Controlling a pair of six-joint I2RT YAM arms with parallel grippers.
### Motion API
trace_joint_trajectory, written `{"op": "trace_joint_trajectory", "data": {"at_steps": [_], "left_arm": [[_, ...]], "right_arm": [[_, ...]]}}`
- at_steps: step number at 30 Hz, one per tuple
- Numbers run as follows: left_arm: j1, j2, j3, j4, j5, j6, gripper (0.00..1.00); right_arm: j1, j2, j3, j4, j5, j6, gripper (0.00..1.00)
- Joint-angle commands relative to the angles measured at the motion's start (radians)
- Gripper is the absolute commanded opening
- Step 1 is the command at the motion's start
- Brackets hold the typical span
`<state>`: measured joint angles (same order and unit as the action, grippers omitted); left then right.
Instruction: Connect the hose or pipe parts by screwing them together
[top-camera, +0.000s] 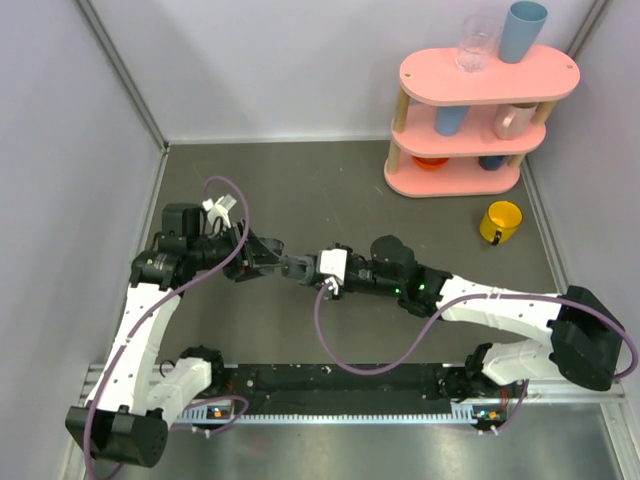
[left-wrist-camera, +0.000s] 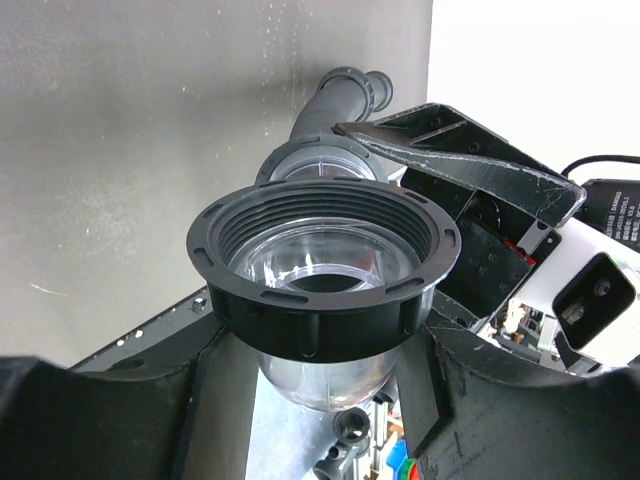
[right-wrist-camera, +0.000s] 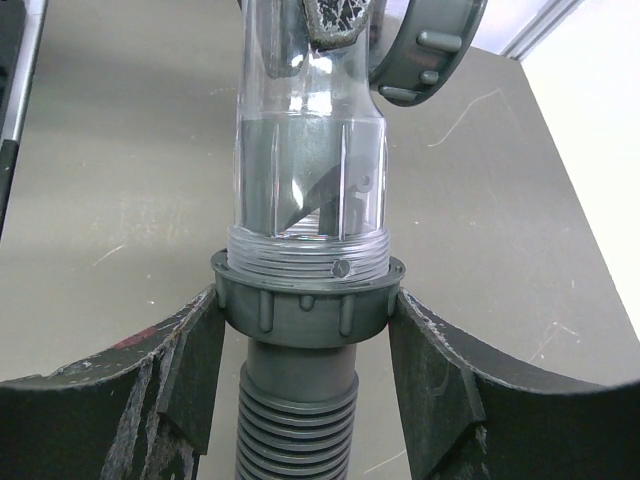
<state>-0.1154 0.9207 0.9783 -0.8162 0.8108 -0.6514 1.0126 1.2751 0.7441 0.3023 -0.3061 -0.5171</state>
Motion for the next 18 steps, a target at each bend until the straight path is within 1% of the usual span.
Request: {"op": "trace_joint_trajectory", "data": {"at_steps": [1, 4, 5, 7, 9, 12, 15, 16, 18], "left_arm": [[0.008, -0.02, 0.036, 0.057, 0.019, 0.018, 0.0], [0.008, -0.022, 0.001, 0.064, 0.01, 0.048, 0.0], [0.008, -0.02, -0.016, 0.072, 0.046, 0.033, 0.0], [0.006, -0.02, -0.079, 0.141, 0.102, -0.028, 0.0], [0.008, -0.025, -0.104, 0.172, 0.094, -0.039, 0.0], [0.006, -0.02, -0.105, 0.169, 0.074, -0.027, 0.0], [0.008, -0.005, -0.122, 0.218, 0.129, 0.005, 0.0], [0.006, 0.013, -0.125, 0.227, 0.155, 0.054, 0.0], [0.003, 0.024, -0.141, 0.23, 0.172, 0.096, 0.0]], "right_arm": [[0.024, 0.012, -0.04, -0.098, -0.057, -0.017, 0.16], [0.029, 0.021, -0.032, -0.111, -0.05, -0.018, 0.16], [0.034, 0.023, -0.032, -0.112, -0.032, -0.023, 0.16], [0.053, 0.027, -0.014, -0.121, -0.011, -0.043, 0.15], [0.07, 0.03, 0.006, -0.132, 0.022, -0.064, 0.15], [0.101, 0.041, 0.027, -0.123, 0.068, -0.081, 0.14], [0.101, 0.05, 0.047, -0.13, 0.03, -0.061, 0.14], [0.095, 0.049, 0.049, -0.135, -0.002, -0.058, 0.14], [0.083, 0.055, 0.069, -0.164, -0.03, -0.055, 0.15]]}}
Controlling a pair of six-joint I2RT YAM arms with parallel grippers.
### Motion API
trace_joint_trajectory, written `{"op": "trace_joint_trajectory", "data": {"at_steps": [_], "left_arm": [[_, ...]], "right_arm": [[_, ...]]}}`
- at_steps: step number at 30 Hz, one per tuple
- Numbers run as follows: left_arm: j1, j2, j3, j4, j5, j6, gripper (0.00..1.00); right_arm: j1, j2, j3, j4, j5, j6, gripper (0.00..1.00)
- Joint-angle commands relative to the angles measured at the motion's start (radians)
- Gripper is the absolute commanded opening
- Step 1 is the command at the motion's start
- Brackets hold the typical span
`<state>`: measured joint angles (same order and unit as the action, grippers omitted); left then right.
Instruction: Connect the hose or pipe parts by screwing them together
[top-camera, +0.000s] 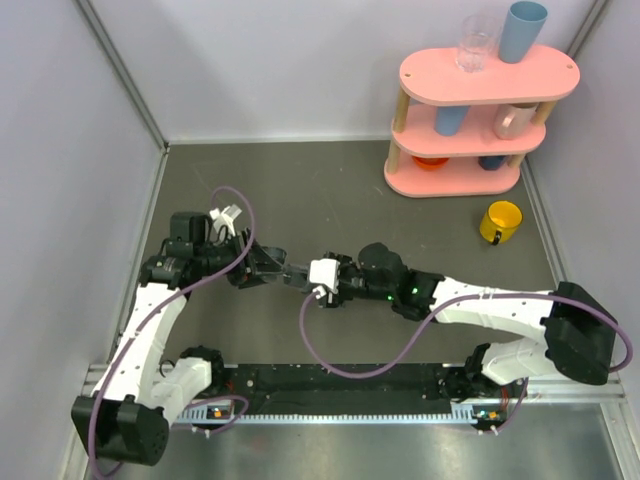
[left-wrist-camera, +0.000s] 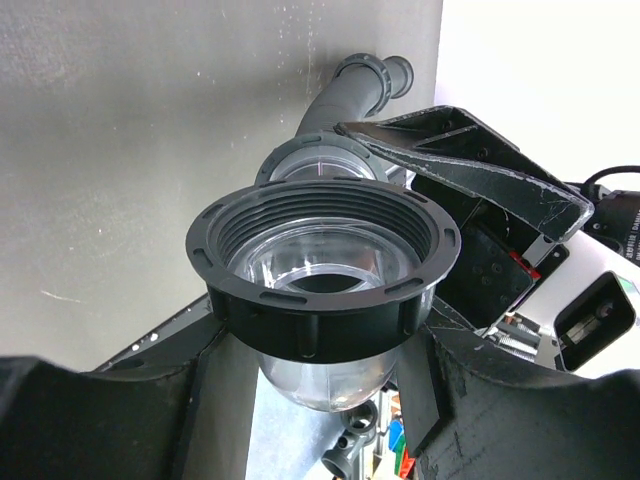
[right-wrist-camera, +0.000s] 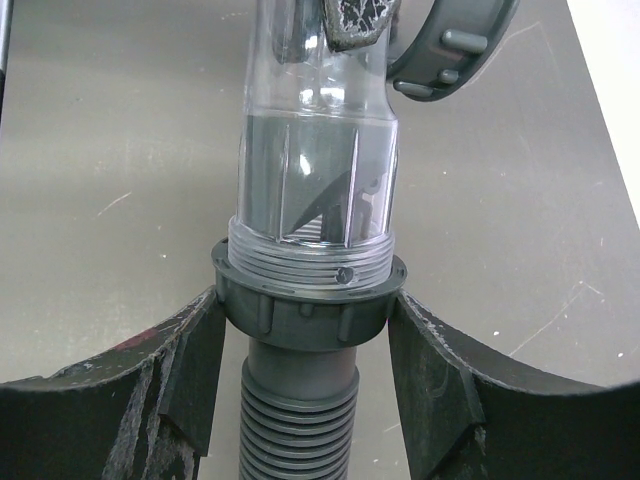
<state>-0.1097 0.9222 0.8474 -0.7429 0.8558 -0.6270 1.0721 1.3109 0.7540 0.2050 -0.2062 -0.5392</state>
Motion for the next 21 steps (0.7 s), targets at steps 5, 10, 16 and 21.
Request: {"op": "trace_joint_trajectory", "data": {"at_steps": [5, 10, 16, 21], "left_arm": [[-0.013, -0.022, -0.08, 0.299, 0.169, 0.068, 0.0], [-0.042, -0.083, -0.111, 0.367, 0.14, 0.162, 0.0], [-0.071, -0.103, -0.172, 0.527, 0.201, 0.135, 0.0], [-0.073, -0.109, -0.22, 0.674, 0.276, 0.02, 0.0]], "right_arm": [[0.011, 0.01, 0.111, -0.147, -0.226, -0.038, 0.14], [-0.029, -0.009, 0.148, -0.214, -0.355, -0.025, 0.14], [-0.073, -0.004, 0.185, -0.292, -0.449, -0.033, 0.09], [-0.103, -0.009, 0.179, -0.296, -0.492, -0.028, 0.08]]}}
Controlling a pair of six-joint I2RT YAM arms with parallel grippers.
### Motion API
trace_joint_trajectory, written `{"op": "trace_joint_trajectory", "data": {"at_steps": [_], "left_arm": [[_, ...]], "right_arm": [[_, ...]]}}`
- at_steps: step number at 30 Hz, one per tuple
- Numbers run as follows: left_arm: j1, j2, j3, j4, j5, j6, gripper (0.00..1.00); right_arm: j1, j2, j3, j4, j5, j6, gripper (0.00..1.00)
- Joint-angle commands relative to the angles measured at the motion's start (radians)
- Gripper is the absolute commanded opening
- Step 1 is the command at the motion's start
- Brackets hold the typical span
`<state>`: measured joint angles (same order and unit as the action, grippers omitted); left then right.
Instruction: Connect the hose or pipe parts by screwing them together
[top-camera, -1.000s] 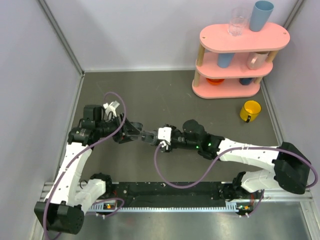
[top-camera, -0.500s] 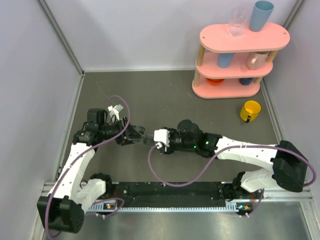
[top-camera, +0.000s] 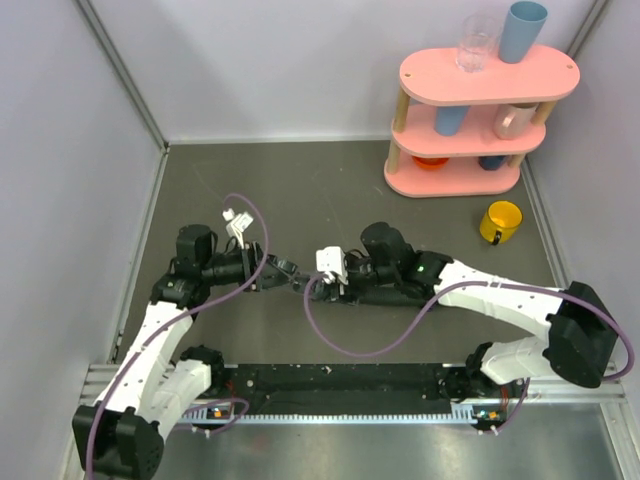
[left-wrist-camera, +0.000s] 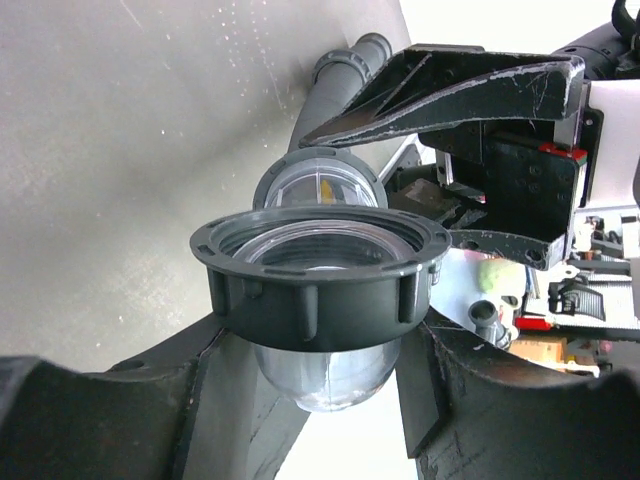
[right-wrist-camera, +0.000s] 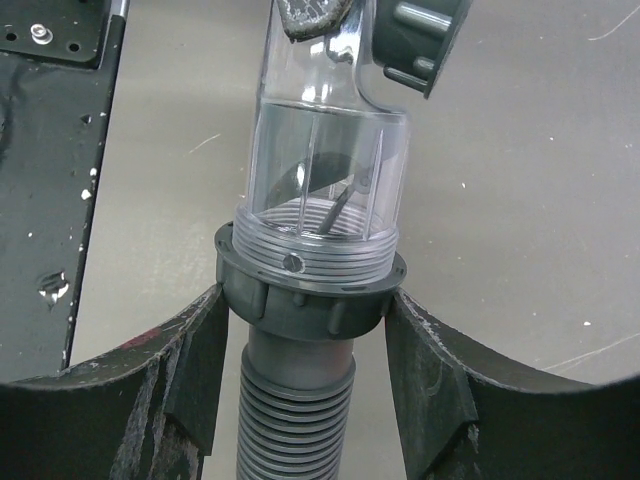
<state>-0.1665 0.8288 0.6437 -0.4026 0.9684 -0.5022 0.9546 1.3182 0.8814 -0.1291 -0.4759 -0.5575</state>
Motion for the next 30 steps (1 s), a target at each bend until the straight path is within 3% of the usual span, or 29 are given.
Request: {"op": "trace_joint_trajectory", "data": {"at_steps": [1, 13, 18, 24, 30], "left_arm": [[-0.016, -0.02, -0.03, 0.378, 0.182, -0.134, 0.0], [-0.094, -0.066, -0.09, 0.543, 0.224, -0.085, 0.0], [-0.099, -0.056, -0.099, 0.535, 0.214, -0.102, 0.0], [-0.094, -0.12, -0.044, 0.286, 0.023, -0.012, 0.0], [-0.097, -0.236, -0.009, 0.171, -0.241, -0.11, 0.0]], "right_arm": [[0.01, -0.014, 0.051, 0.037, -0.24, -0.01, 0.08], [0.003, -0.01, 0.103, -0.05, -0.369, -0.008, 0.08], [0.0, -0.022, 0.105, -0.049, -0.311, -0.007, 0.08], [-0.013, -0.079, 0.062, -0.026, -0.155, 0.034, 0.02], [-0.017, -0.096, -0.054, 0.1, -0.06, 0.094, 0.02]]}}
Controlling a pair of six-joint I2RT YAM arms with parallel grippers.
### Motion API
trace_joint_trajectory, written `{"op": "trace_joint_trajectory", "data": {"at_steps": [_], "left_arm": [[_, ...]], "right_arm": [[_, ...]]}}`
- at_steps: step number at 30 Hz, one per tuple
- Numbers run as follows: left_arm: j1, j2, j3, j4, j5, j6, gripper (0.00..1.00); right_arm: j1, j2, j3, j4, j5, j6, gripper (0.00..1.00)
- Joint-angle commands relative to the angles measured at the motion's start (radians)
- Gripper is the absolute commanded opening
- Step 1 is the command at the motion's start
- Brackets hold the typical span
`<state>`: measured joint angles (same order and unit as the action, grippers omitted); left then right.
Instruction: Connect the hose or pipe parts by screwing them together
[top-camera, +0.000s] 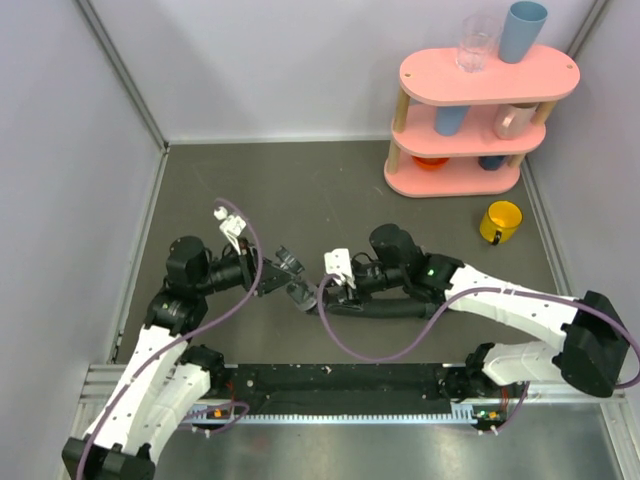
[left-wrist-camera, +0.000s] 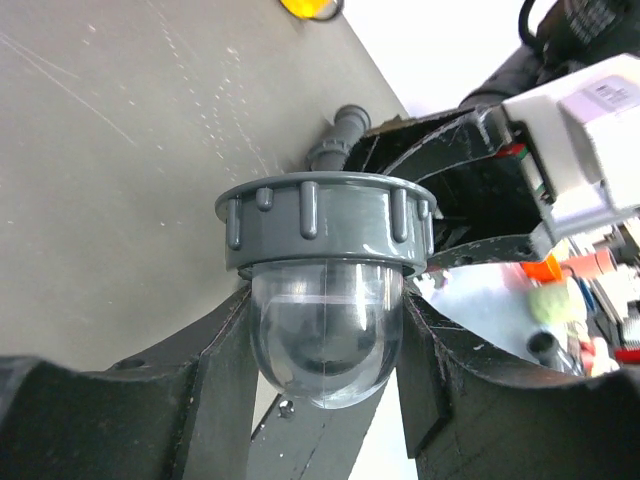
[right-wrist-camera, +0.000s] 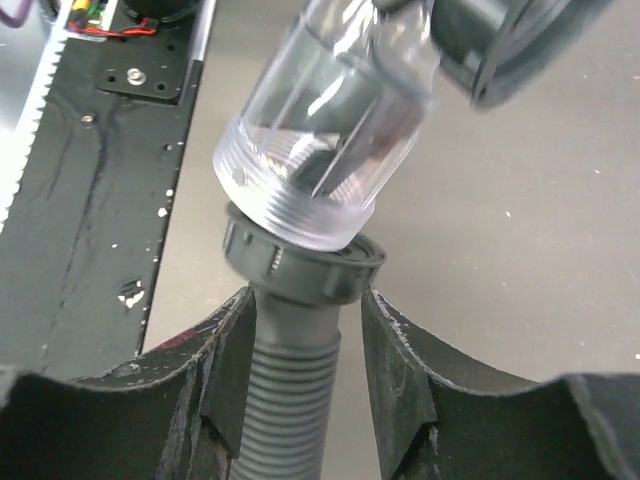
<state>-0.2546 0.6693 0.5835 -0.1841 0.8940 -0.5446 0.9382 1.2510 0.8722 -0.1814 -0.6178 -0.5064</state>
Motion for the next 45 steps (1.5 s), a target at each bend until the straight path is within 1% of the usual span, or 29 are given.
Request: {"op": "trace_joint_trajectory", "data": {"at_steps": [1, 4, 5, 7, 9, 10, 11, 12, 13, 14, 15, 16, 17, 18, 20, 23, 25, 26, 31, 38, 45], "left_arm": [[-0.008, -0.089, 0.033, -0.054, -0.19, -0.09, 0.0], [-0.009, -0.142, -0.019, -0.066, -0.305, -0.201, 0.0], [-0.008, -0.166, -0.033, -0.066, -0.335, -0.254, 0.0], [-0.008, -0.183, -0.059, -0.072, -0.424, -0.281, 0.0], [-0.008, -0.206, -0.059, -0.104, -0.519, -0.291, 0.0], [-0.008, -0.212, -0.057, -0.148, -0.641, -0.298, 0.0], [-0.008, -0.227, -0.056, -0.169, -0.696, -0.302, 0.0], [-0.006, -0.237, -0.051, -0.192, -0.758, -0.304, 0.0], [-0.006, -0.243, -0.05, -0.215, -0.867, -0.314, 0.0], [-0.006, -0.255, -0.047, -0.253, -0.933, -0.345, 0.0], [-0.006, -0.261, -0.047, -0.259, -0.967, -0.353, 0.0], [-0.006, -0.27, -0.048, -0.267, -1.018, -0.363, 0.0], [-0.006, -0.274, -0.048, -0.27, -1.027, -0.365, 0.0], [-0.006, -0.272, -0.053, -0.268, -1.029, -0.364, 0.0], [-0.006, -0.255, -0.054, -0.271, -1.017, -0.361, 0.0], [-0.005, -0.228, -0.062, -0.278, -1.006, -0.359, 0.0], [-0.006, -0.22, -0.071, -0.288, -1.006, -0.36, 0.0], [-0.005, -0.218, -0.079, -0.291, -1.003, -0.357, 0.0], [-0.002, -0.226, -0.08, -0.294, -0.991, -0.348, 0.0], [0.0, -0.218, -0.071, -0.298, -0.962, -0.377, 0.0], [0.002, -0.223, -0.077, -0.287, -0.919, -0.422, 0.0]], "right_arm": [[-0.001, -0.024, -0.062, 0.166, 0.096, 0.055, 0.02], [-0.001, -0.015, -0.082, 0.224, 0.124, 0.091, 0.02], [-0.001, -0.009, -0.088, 0.24, 0.133, 0.097, 0.03], [-0.001, 0.002, -0.098, 0.249, 0.159, 0.114, 0.04], [-0.001, 0.022, -0.091, 0.237, 0.217, 0.14, 0.1], [-0.001, 0.028, -0.099, 0.253, 0.237, 0.181, 0.14], [-0.001, 0.031, -0.108, 0.275, 0.248, 0.205, 0.23], [0.001, 0.042, -0.12, 0.308, 0.242, 0.229, 0.3], [0.007, 0.047, -0.149, 0.379, 0.242, 0.276, 0.38], [0.017, 0.053, -0.168, 0.425, 0.242, 0.29, 0.49], [0.025, 0.057, -0.215, 0.471, 0.247, 0.316, 0.54], [0.031, 0.059, -0.242, 0.578, 0.256, 0.324, 0.6], [0.048, 0.06, -0.268, 0.63, 0.247, 0.324, 0.7], [0.056, 0.064, -0.327, 0.682, 0.237, 0.321, 0.75], [0.073, 0.079, -0.38, 0.845, 0.243, 0.31, 0.85], [0.091, 0.137, -0.4, 0.917, 0.272, 0.325, 0.93], [0.122, 0.184, -0.412, 0.965, 0.309, 0.321, 0.95], [0.129, 0.2, -0.417, 1.02, 0.314, 0.319, 0.96], [0.172, 0.301, -0.421, 1.131, 0.378, 0.31, 0.99], [0.197, 0.412, -0.381, 1.163, 0.389, 0.318, 0.97], [0.202, 0.464, -0.375, 1.215, 0.394, 0.355, 0.95]]}}
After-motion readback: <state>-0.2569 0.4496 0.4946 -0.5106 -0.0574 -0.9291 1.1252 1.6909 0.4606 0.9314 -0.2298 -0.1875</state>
